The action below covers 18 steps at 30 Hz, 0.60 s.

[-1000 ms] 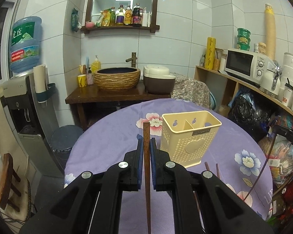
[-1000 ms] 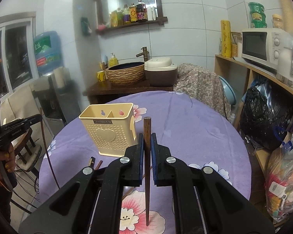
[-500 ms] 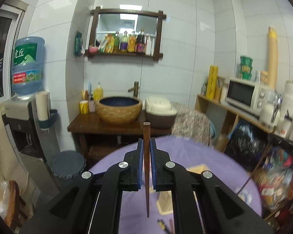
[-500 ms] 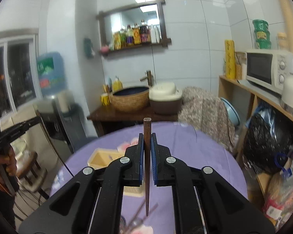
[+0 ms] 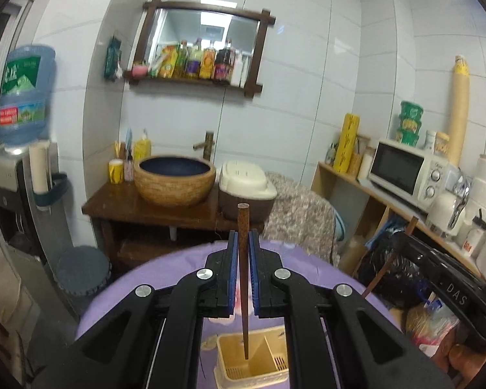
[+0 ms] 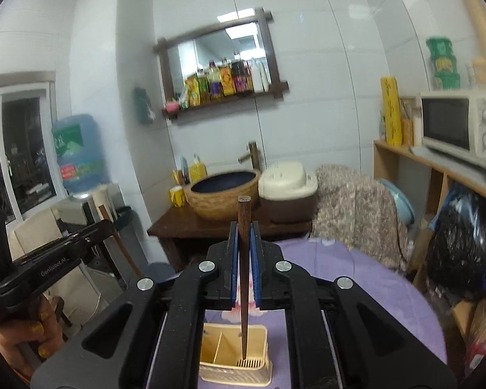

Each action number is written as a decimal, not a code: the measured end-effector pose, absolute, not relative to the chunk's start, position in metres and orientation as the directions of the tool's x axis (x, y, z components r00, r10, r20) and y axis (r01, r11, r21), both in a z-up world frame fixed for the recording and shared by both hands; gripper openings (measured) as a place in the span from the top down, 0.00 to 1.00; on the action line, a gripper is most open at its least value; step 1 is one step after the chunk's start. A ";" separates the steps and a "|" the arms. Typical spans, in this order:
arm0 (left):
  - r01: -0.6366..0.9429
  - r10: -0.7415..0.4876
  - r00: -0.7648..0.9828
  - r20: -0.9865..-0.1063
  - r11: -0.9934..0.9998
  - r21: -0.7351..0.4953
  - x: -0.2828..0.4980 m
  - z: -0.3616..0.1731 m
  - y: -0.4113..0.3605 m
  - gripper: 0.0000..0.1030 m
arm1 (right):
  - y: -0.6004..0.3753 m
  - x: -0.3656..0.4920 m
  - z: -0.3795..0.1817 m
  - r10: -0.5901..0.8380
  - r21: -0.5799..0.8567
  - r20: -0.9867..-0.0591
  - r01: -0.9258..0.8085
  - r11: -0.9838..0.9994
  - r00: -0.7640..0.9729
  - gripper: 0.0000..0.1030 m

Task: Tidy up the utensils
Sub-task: 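Lift both held chopsticks and lower them into the beige utensil holder, then open both tools to release the chopsticks into the holder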

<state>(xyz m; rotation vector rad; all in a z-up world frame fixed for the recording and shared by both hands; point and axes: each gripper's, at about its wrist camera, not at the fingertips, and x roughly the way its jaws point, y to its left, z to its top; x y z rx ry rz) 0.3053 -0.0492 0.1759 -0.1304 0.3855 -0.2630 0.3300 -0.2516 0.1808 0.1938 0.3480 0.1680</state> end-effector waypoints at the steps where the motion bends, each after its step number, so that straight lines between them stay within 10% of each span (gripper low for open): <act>1: 0.228 -0.279 0.887 -0.368 0.957 -0.177 0.308 0.169 -0.049 0.92 | -0.251 0.334 0.170 0.201 0.223 -0.344 -0.128 0.966 0.917 0.92; 18: 0.200 -0.263 0.813 -0.519 0.964 -0.175 0.325 0.093 -0.046 0.92 | -0.258 0.342 0.110 0.206 0.272 -0.411 -0.096 0.957 0.888 0.89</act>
